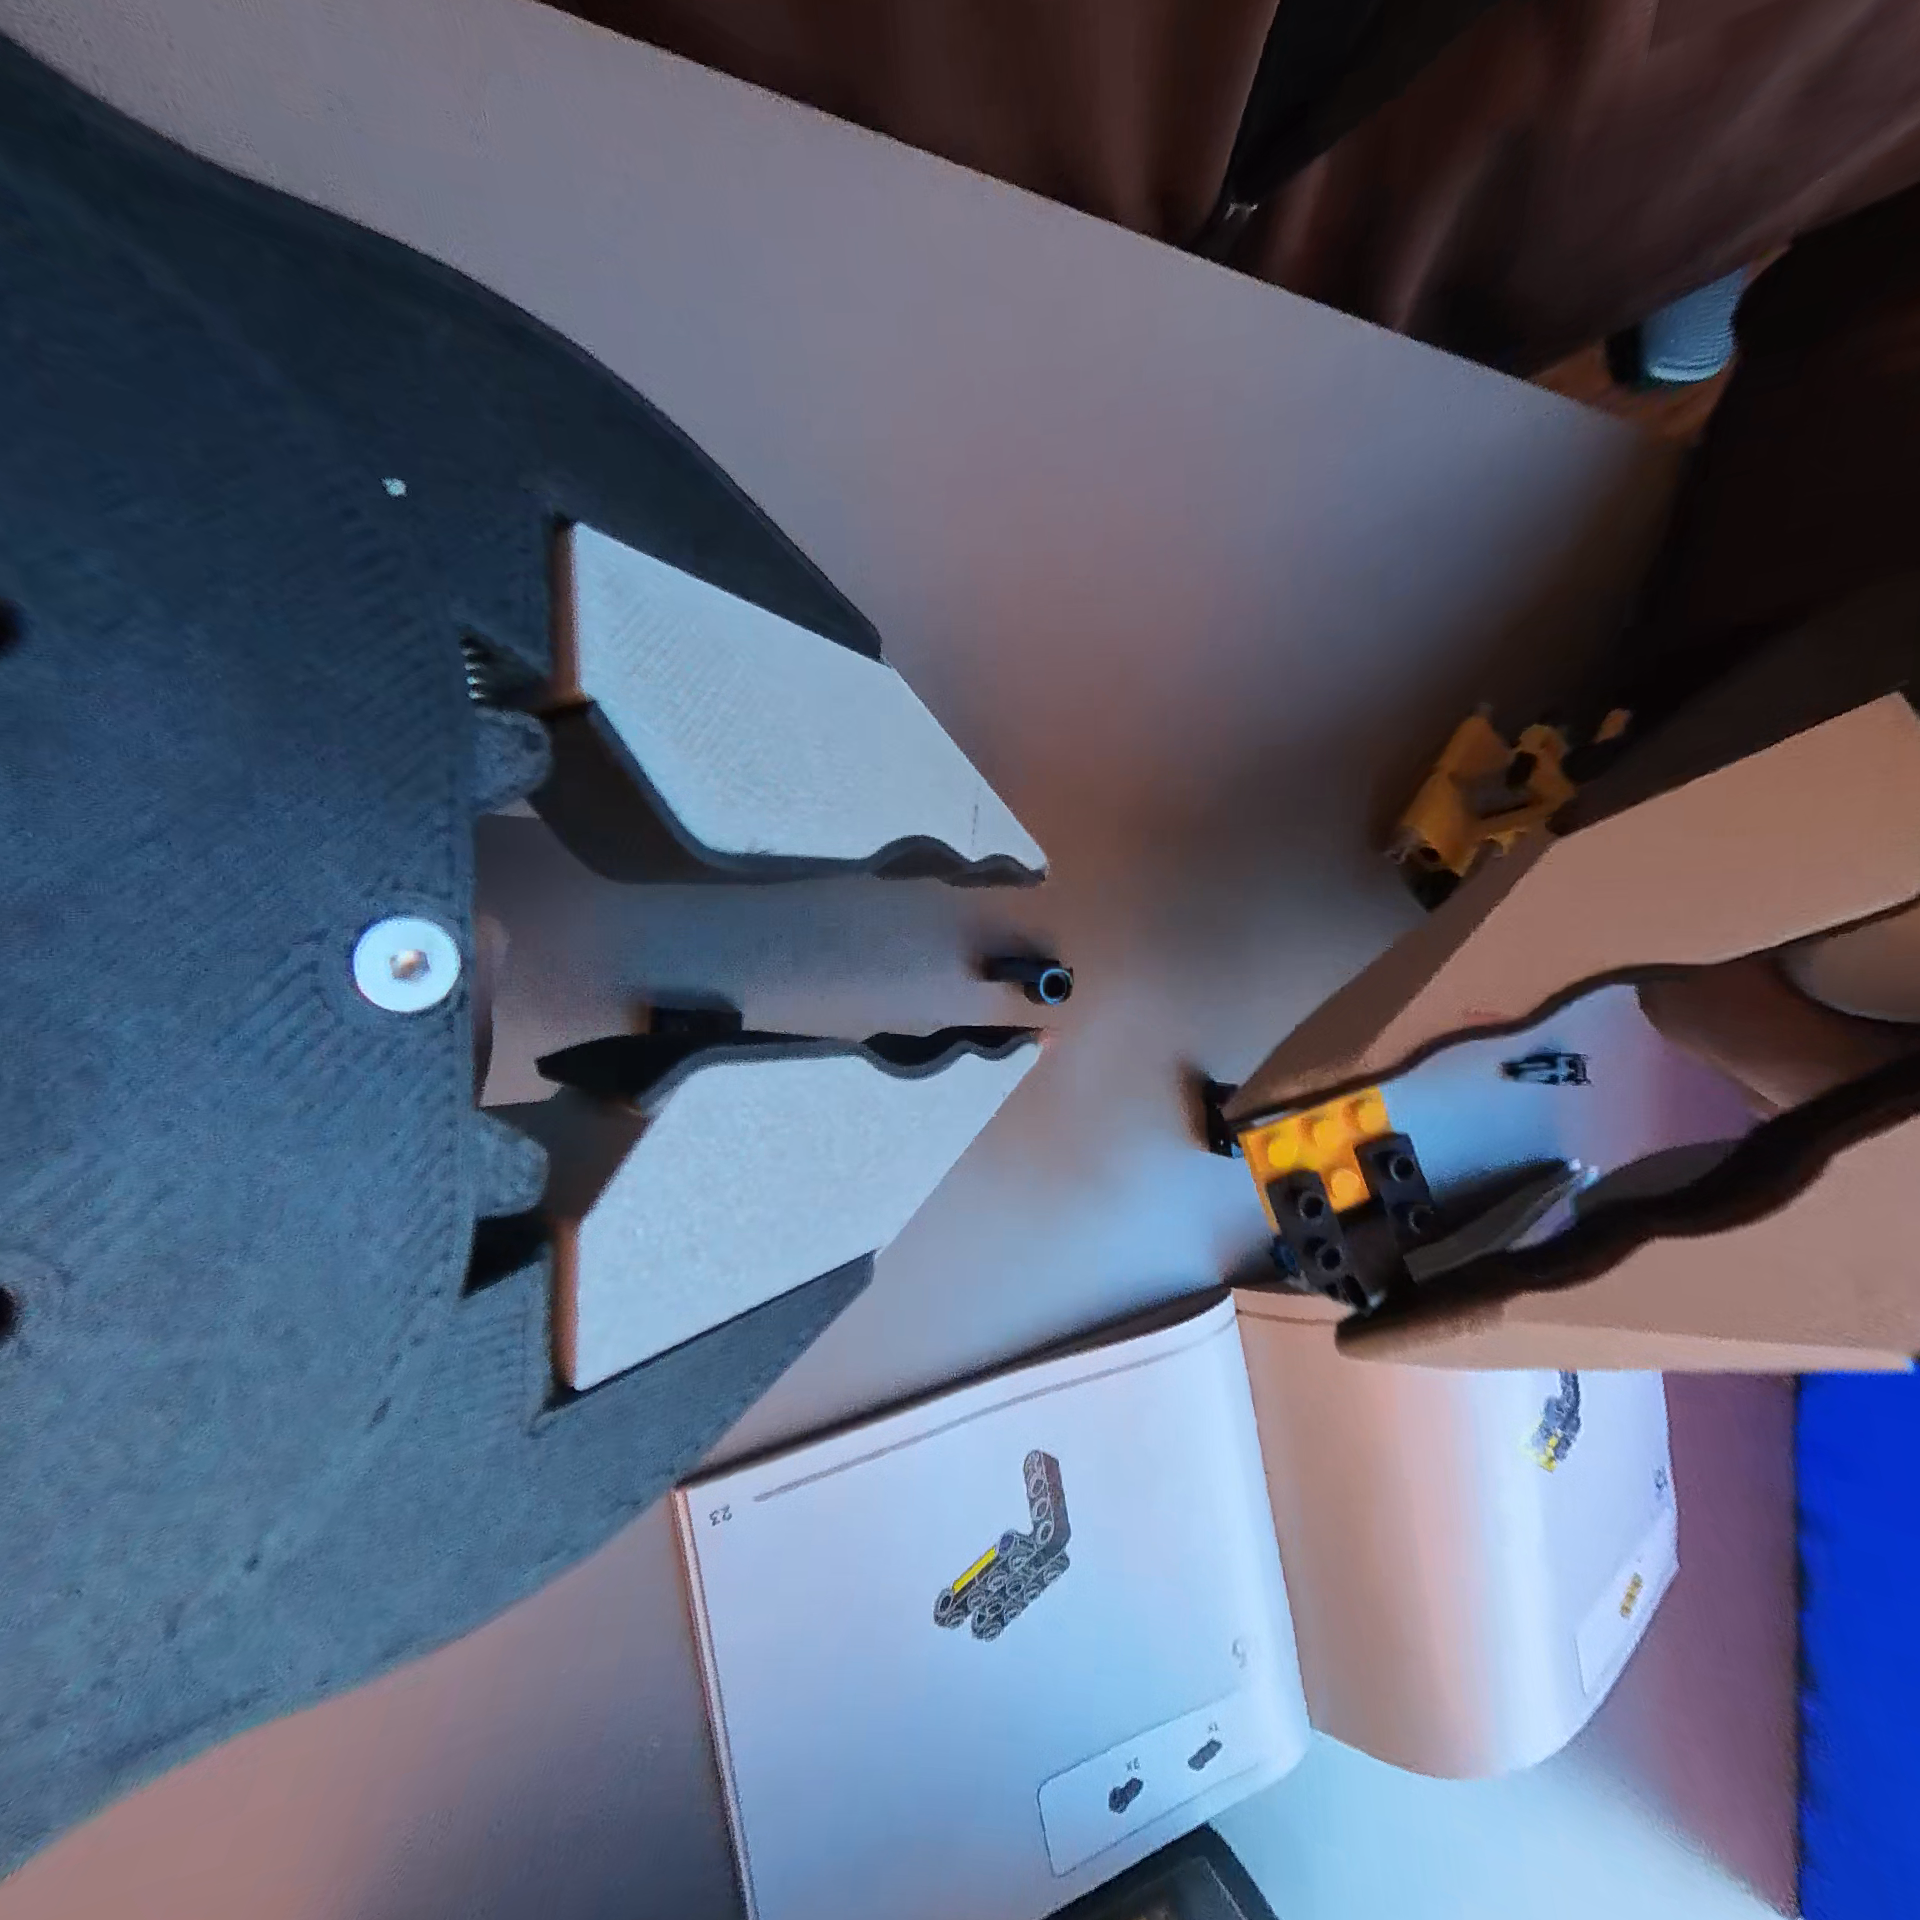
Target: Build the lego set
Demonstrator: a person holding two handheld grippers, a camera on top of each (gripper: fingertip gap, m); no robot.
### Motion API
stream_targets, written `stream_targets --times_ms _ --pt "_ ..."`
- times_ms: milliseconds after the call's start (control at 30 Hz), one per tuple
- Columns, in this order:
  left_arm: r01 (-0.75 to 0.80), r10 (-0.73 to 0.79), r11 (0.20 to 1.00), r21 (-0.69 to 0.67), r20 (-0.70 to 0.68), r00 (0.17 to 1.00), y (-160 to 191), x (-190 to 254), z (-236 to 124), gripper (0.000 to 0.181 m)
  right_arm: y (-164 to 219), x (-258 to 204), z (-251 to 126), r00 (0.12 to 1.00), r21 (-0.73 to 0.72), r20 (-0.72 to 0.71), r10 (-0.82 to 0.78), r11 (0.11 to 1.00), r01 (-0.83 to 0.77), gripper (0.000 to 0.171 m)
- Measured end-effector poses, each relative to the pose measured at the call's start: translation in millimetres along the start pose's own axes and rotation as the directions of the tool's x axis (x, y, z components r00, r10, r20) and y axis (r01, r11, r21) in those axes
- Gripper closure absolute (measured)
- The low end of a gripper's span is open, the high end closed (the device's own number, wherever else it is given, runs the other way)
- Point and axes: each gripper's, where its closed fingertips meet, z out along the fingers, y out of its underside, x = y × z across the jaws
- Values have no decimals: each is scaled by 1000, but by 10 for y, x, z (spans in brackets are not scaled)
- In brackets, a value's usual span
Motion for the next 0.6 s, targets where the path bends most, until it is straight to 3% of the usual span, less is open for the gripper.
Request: stream_targets --times_ms 33,233,367,433,600 --pt "-2 2 1000 0 8 1000 -4 -7 -4 149 14 -1 13 1000 -12 -6 -8 1000 8 148" --pt "2 -1 999 47 -12 1000 -106 61 -38 150 113 23 96 998 -95 -44 -40 995 36 151" --pt "1 -1 999 49 -4 1000 -99 52 -28 150 113 29 101 997 -98 -57 -56 994 50 157" --pt "-18 18 999 49 6 1000 -103 61 -25 150 113 14 100 996 -99 -53 -68 993 62 169" --pt "-66 65 997 49 33 997 -124 71 -33 150 65 31 67 996 -63 -66 -64 996 60 171"
